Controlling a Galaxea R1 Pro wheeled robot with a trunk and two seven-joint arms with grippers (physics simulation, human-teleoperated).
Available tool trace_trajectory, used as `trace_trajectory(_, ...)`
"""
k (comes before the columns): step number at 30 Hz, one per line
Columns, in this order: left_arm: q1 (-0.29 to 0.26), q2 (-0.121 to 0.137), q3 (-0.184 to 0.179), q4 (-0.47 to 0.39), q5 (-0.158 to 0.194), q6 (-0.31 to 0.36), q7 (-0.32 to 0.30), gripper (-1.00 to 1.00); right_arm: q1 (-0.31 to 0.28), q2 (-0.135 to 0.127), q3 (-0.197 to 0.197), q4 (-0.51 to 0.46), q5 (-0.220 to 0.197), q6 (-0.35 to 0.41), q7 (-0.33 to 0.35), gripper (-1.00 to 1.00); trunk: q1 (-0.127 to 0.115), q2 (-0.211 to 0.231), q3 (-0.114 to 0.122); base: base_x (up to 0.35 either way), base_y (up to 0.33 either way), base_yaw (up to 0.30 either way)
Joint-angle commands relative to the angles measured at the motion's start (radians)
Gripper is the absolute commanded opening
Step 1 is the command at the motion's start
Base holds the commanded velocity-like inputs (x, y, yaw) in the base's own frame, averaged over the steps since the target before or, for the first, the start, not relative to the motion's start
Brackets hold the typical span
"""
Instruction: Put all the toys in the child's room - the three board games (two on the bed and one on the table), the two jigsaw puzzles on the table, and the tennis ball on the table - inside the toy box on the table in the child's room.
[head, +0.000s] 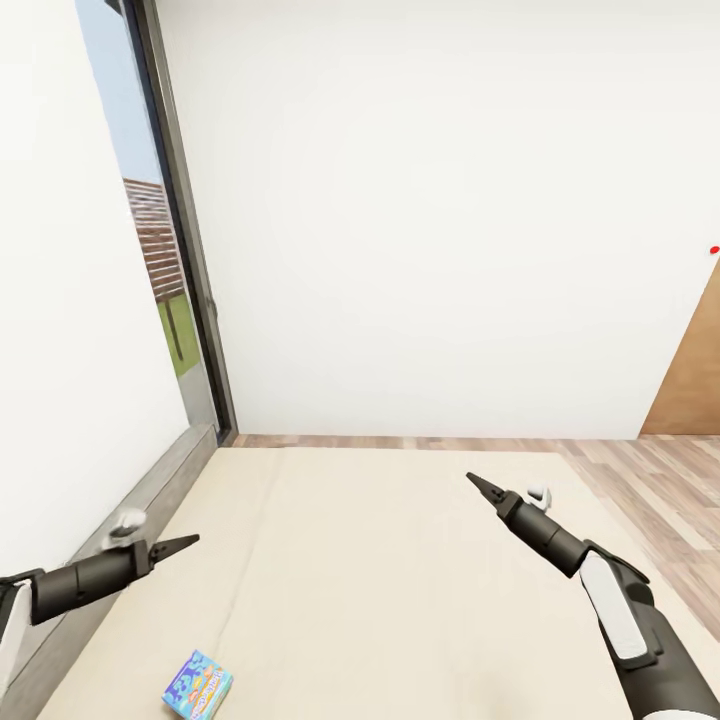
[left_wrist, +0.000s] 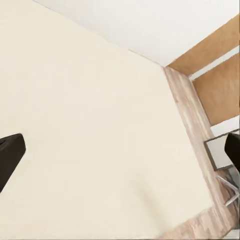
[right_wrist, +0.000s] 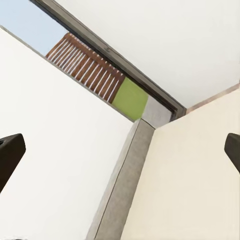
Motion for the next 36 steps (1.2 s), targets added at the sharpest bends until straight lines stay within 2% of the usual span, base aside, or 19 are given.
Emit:
trace_trajectory(1, -0.004, 0.0, 0.0, 0.021, -0.003, 0.007, 0.063, 1.0, -0.001, 0.0, 0.003, -0.024, -0.005, 0.011, -0.001, 1.0, 0.001, -0.002, -0.002, 0.0, 0.0, 0.0)
trace_trajectory(2, -0.006, -0.001, -0.001, 0.033, -0.006, 0.006, 0.092, 1.0, -0.001, 0.0, 0.008, -0.038, -0.005, 0.012, -0.004, 1.0, 0.001, -0.002, -0.002, 0.0, 0.0, 0.0)
trace_trajectory(4, -0.022, -0.002, -0.004, 0.088, -0.014, 0.0, 0.186, 1.0, -0.001, 0.0, 0.053, -0.097, -0.005, 0.019, -0.031, 1.0, 0.001, -0.002, -0.002, 0.0, 0.0, 0.0)
trace_trajectory(6, -0.034, -0.003, -0.005, 0.119, -0.016, -0.009, 0.22, 1.0, -0.001, -0.001, 0.086, -0.131, -0.005, 0.027, -0.057, 1.0, 0.001, -0.002, -0.002, 0.0, 0.0, 0.0)
trace_trajectory(7, -0.046, -0.004, -0.006, 0.152, -0.019, -0.028, 0.249, 1.0, -0.001, 0.0, 0.122, -0.169, -0.006, 0.041, -0.091, 1.0, 0.001, -0.002, -0.002, 0.0, 0.0, 0.0)
trace_trajectory(9, -0.059, -0.004, -0.007, 0.186, -0.02, -0.051, 0.276, 1.0, -0.001, 0.0, 0.158, -0.208, -0.006, 0.061, -0.133, 1.0, 0.001, -0.002, -0.002, 0.0, 0.0, 0.0)
trace_trajectory(10, -0.073, -0.005, -0.007, 0.221, -0.021, -0.074, 0.304, 1.0, -0.001, 0.001, 0.19, -0.242, -0.007, 0.083, -0.183, 1.0, 0.001, -0.002, -0.002, 0.0, 0.0, 0.0)
trace_trajectory(11, -0.08, -0.005, -0.008, 0.239, -0.021, -0.084, 0.318, 1.0, -0.001, 0.002, 0.205, -0.257, -0.007, 0.094, -0.21, 1.0, 0.001, -0.002, -0.002, 0.0, 0.0, 0.0)
trace_trajectory(12, -0.094, -0.006, -0.009, 0.274, -0.022, -0.1, 0.351, 1.0, -0.001, 0.003, 0.23, -0.281, -0.009, 0.113, -0.264, 1.0, 0.001, -0.002, -0.002, 0.0, 0.0, 0.0)
trace_trajectory(14, -0.113, -0.008, -0.016, 0.323, -0.023, -0.117, 0.412, 1.0, -0.001, 0.005, 0.254, -0.3, -0.015, 0.132, -0.34, 1.0, 0.001, -0.002, -0.002, 0.0, 0.0, 0.0)
trace_trajectory(16, -0.127, -0.014, -0.043, 0.358, -0.023, -0.134, 0.479, 1.0, -0.001, 0.007, 0.266, -0.31, -0.018, 0.141, -0.399, 1.0, 0.001, -0.002, -0.002, 0.0, 0.0, 0.0)
trace_trajectory(18, -0.132, -0.019, -0.072, 0.372, -0.023, -0.147, 0.523, 1.0, -0.001, 0.007, 0.271, -0.314, -0.019, 0.145, -0.427, 1.0, 0.001, -0.002, -0.002, 0.0, 0.0, 0.0)
trace_trajectory(19, -0.136, -0.026, -0.104, 0.381, -0.023, -0.163, 0.564, 1.0, -0.001, 0.007, 0.274, -0.317, -0.019, 0.148, -0.445, 1.0, 0.001, -0.002, -0.002, 0.0, 0.0, 0.0)
trace_trajectory(21, -0.139, -0.037, -0.147, 0.393, -0.023, -0.19, 0.624, 1.0, -0.001, 0.008, 0.277, -0.319, -0.015, 0.15, -0.461, 1.0, 0.001, -0.002, -0.002, 0.0, 0.0, 0.0)
trace_trajectory(25, -0.141, -0.052, -0.192, 0.42, -0.021, -0.238, 0.742, 1.0, -0.001, 0.008, 0.279, -0.32, -0.01, 0.151, -0.475, 1.0, 0.001, -0.002, -0.002, 0.0, 0.0, 0.0)
trace_trajectory(28, -0.142, -0.056, -0.202, 0.428, -0.021, -0.248, 0.777, 1.0, -0.001, 0.008, 0.28, -0.319, -0.014, 0.152, -0.477, 1.0, 0.001, -0.002, -0.002, 0.0, 0.0, 0.0)
trace_trajectory(36, -0.142, -0.057, -0.207, 0.432, -0.023, -0.252, 0.792, 1.0, -0.001, 0.007, 0.277, -0.317, -0.021, 0.148, -0.465, 1.0, 0.001, -0.002, -0.002, 0.0, 0.0, 0.0)
